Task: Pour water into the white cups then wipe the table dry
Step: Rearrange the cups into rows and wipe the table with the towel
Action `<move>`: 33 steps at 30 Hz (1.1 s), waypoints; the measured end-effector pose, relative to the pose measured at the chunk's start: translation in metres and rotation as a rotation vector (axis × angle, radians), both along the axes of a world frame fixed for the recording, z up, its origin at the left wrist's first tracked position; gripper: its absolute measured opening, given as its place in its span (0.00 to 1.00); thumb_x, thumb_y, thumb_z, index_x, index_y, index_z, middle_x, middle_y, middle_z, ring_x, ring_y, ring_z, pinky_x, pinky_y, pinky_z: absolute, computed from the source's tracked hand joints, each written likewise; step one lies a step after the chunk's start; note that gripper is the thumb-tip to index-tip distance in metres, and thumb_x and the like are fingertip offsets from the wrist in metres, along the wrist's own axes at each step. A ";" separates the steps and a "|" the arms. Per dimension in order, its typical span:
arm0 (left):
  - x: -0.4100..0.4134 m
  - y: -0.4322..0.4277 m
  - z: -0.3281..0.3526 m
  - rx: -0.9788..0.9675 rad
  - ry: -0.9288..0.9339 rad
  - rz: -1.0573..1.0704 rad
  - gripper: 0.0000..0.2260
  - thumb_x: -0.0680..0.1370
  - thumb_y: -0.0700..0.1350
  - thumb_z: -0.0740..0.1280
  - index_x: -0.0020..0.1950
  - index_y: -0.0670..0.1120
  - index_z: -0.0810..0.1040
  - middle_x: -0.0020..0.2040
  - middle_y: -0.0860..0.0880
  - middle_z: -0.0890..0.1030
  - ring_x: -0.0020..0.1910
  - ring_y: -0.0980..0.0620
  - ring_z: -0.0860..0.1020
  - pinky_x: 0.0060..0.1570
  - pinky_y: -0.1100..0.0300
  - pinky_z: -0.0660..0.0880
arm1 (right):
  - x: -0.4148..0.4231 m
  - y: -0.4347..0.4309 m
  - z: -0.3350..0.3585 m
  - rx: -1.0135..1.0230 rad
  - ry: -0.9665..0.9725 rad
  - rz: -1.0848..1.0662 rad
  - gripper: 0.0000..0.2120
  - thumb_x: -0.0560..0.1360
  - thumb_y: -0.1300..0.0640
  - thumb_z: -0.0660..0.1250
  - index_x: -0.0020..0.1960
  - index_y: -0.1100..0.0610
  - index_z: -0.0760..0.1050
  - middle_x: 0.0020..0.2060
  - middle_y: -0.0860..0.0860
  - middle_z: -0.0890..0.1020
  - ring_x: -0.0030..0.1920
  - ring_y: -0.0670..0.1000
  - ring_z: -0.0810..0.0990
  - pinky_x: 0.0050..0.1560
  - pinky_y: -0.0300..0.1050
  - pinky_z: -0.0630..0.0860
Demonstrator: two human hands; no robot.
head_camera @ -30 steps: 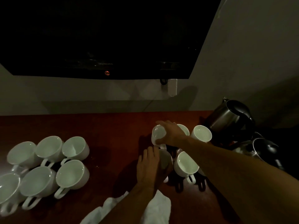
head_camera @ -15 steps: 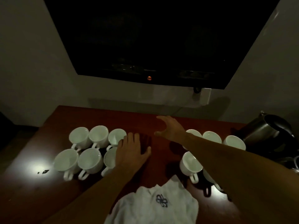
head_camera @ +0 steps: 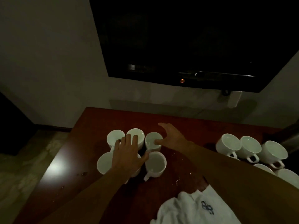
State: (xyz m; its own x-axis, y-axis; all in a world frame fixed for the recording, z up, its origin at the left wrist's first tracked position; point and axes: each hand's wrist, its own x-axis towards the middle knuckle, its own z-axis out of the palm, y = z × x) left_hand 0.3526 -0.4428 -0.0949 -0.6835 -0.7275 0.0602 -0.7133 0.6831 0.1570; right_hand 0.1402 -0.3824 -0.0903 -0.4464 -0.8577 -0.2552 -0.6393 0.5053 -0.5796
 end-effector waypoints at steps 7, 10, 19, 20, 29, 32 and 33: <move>0.026 -0.023 -0.025 0.064 -0.030 -0.035 0.39 0.74 0.72 0.57 0.78 0.50 0.58 0.78 0.44 0.59 0.77 0.44 0.58 0.75 0.45 0.54 | 0.020 -0.023 -0.010 0.095 0.003 -0.007 0.47 0.67 0.45 0.80 0.79 0.48 0.58 0.75 0.51 0.64 0.73 0.54 0.66 0.69 0.55 0.70; 0.026 -0.035 -0.029 0.064 -0.014 -0.070 0.39 0.74 0.71 0.59 0.78 0.49 0.58 0.78 0.44 0.60 0.76 0.44 0.59 0.75 0.45 0.54 | 0.025 -0.029 -0.016 0.129 -0.007 -0.023 0.48 0.66 0.46 0.80 0.79 0.47 0.57 0.75 0.51 0.63 0.73 0.55 0.65 0.69 0.57 0.71; -0.003 -0.069 -0.032 0.039 -0.044 -0.170 0.39 0.75 0.71 0.57 0.78 0.49 0.55 0.77 0.44 0.58 0.75 0.45 0.59 0.75 0.44 0.56 | 0.033 -0.037 -0.033 0.178 0.009 -0.064 0.52 0.61 0.40 0.80 0.78 0.42 0.55 0.74 0.49 0.65 0.71 0.55 0.67 0.67 0.61 0.70; -0.007 -0.072 -0.033 0.046 -0.056 -0.179 0.40 0.75 0.71 0.58 0.79 0.49 0.54 0.77 0.43 0.58 0.75 0.44 0.59 0.75 0.44 0.54 | 0.033 -0.038 -0.033 0.189 0.015 -0.067 0.52 0.61 0.40 0.80 0.77 0.41 0.55 0.73 0.48 0.65 0.71 0.55 0.68 0.66 0.61 0.71; -0.033 -0.095 -0.038 0.117 -0.257 -0.256 0.43 0.74 0.67 0.65 0.80 0.51 0.48 0.75 0.45 0.62 0.75 0.44 0.63 0.75 0.39 0.41 | 0.031 -0.041 -0.034 0.191 0.079 -0.122 0.34 0.61 0.43 0.79 0.60 0.43 0.64 0.53 0.45 0.76 0.53 0.50 0.78 0.52 0.51 0.79; -0.040 -0.100 -0.034 0.151 -0.221 -0.286 0.41 0.72 0.65 0.69 0.78 0.50 0.56 0.71 0.45 0.68 0.71 0.45 0.68 0.77 0.45 0.45 | 0.029 -0.041 -0.030 0.193 0.074 -0.121 0.32 0.60 0.44 0.80 0.57 0.43 0.65 0.51 0.46 0.78 0.50 0.50 0.79 0.50 0.52 0.81; -0.042 -0.102 -0.033 0.164 -0.208 -0.297 0.40 0.72 0.64 0.71 0.76 0.50 0.59 0.70 0.45 0.70 0.70 0.45 0.69 0.77 0.48 0.47 | 0.028 -0.041 -0.029 0.191 0.067 -0.123 0.32 0.60 0.44 0.80 0.56 0.43 0.66 0.51 0.46 0.78 0.50 0.50 0.79 0.50 0.52 0.82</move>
